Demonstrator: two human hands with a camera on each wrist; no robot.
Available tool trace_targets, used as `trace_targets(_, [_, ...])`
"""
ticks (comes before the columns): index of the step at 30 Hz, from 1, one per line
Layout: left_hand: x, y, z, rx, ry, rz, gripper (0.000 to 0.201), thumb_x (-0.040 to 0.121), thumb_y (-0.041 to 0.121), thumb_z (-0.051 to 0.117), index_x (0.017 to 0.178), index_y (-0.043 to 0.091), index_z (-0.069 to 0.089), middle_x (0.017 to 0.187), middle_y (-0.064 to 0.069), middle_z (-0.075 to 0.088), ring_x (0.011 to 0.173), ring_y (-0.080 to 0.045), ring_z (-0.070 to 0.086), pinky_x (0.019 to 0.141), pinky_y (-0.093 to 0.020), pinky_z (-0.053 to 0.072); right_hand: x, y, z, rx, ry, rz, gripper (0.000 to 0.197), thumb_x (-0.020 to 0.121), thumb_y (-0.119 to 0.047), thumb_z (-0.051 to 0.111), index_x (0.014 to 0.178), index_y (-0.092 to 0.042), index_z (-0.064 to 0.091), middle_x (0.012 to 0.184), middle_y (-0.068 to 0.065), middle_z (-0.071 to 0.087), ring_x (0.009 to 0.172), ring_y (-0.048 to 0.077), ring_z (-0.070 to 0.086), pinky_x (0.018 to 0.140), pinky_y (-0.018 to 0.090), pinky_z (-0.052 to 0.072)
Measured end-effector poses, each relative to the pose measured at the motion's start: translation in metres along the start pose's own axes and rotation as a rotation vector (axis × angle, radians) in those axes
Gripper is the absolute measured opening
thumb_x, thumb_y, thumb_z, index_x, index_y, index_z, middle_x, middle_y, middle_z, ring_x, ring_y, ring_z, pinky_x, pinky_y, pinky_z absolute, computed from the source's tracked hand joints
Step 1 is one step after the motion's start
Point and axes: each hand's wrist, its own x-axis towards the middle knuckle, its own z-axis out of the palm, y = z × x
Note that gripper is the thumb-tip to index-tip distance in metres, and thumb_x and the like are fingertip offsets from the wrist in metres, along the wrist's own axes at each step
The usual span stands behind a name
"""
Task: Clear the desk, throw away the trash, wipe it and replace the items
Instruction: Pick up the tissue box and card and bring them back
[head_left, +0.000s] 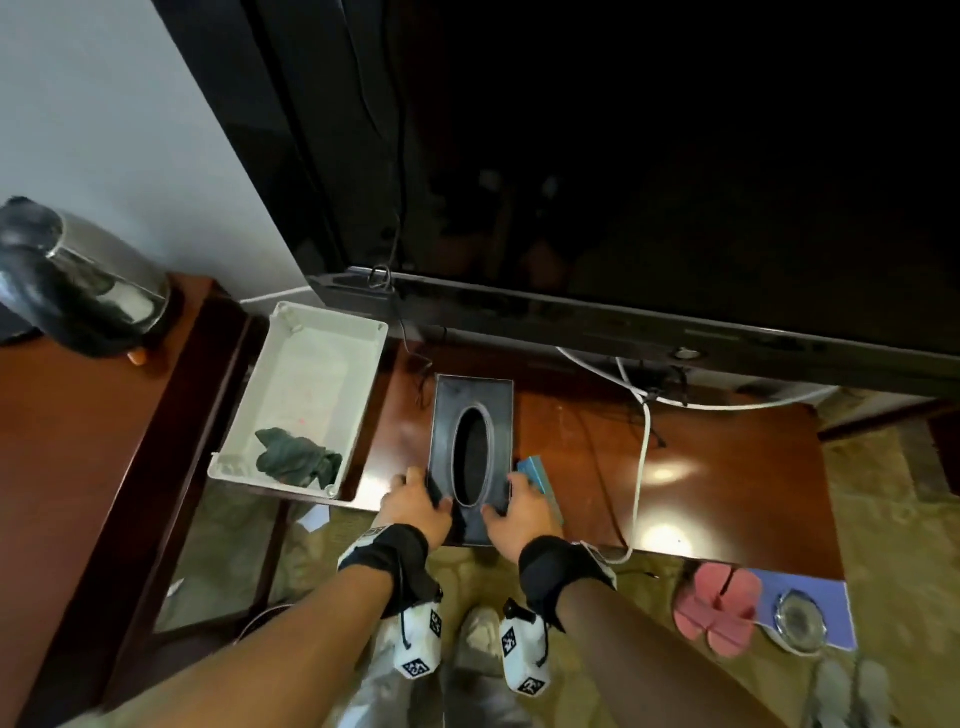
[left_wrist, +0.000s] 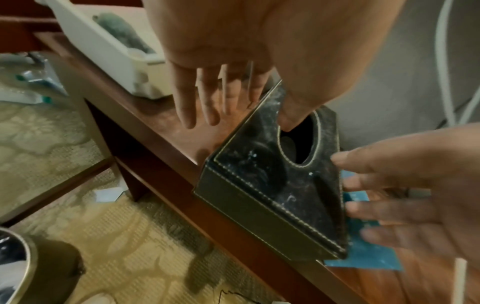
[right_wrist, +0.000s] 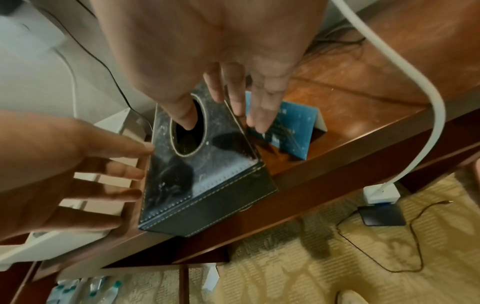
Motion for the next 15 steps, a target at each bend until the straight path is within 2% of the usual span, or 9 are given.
trace_targets(3, [0.012, -0.005, 0.012, -0.058, -0.016, -0.032, 0.055, 0.089, 0.037, 0.062, 0.133, 0.011, 0.041, 0.126, -0.015, 0.05, 0.116, -0.035, 0.055, 0.099, -0.042, 0.046, 0.015, 0.0, 0.014, 0.023, 0.051, 0.045, 0.053, 0.092, -0.039, 0.061, 0.133, -0.02, 0.033, 0.127, 0.009, 0.061, 0.106, 0.03, 0.064, 0.08, 0.033, 0.052])
trace_targets(6, [0.019, -0.009, 0.019, -0.117, -0.031, -0.029, 0.051, 0.088, 0.045, 0.063, 0.125, 0.013, 0.047, 0.117, -0.011, 0.059, 0.107, -0.028, 0.061, 0.091, -0.035, 0.051, 0.022, 0.0, 0.024, 0.049, 0.104, 0.086, 0.051, 0.09, -0.043, 0.063, 0.124, -0.02, 0.032, 0.121, 0.008, 0.063, 0.1, 0.029, 0.066, 0.071, 0.029, 0.048])
trace_targets(11, [0.023, -0.012, 0.02, -0.122, -0.037, -0.002, 0.051, 0.088, 0.048, 0.064, 0.123, 0.015, 0.047, 0.112, -0.008, 0.063, 0.103, -0.026, 0.062, 0.085, -0.029, 0.049, 0.04, -0.001, 0.035, 0.023, 0.187, 0.107, 0.055, 0.085, -0.044, 0.067, 0.116, -0.018, 0.03, 0.106, 0.01, 0.067, 0.089, 0.032, 0.068, 0.068, 0.035, 0.054])
trace_targets(15, [0.016, -0.02, 0.015, -0.111, -0.051, 0.02, 0.052, 0.09, 0.045, 0.063, 0.128, 0.014, 0.046, 0.114, -0.007, 0.066, 0.105, -0.024, 0.063, 0.084, -0.026, 0.048, 0.043, -0.004, 0.031, 0.007, 0.158, 0.093, 0.055, 0.083, -0.037, 0.07, 0.116, -0.016, 0.03, 0.103, 0.012, 0.068, 0.087, 0.034, 0.068, 0.07, 0.037, 0.055])
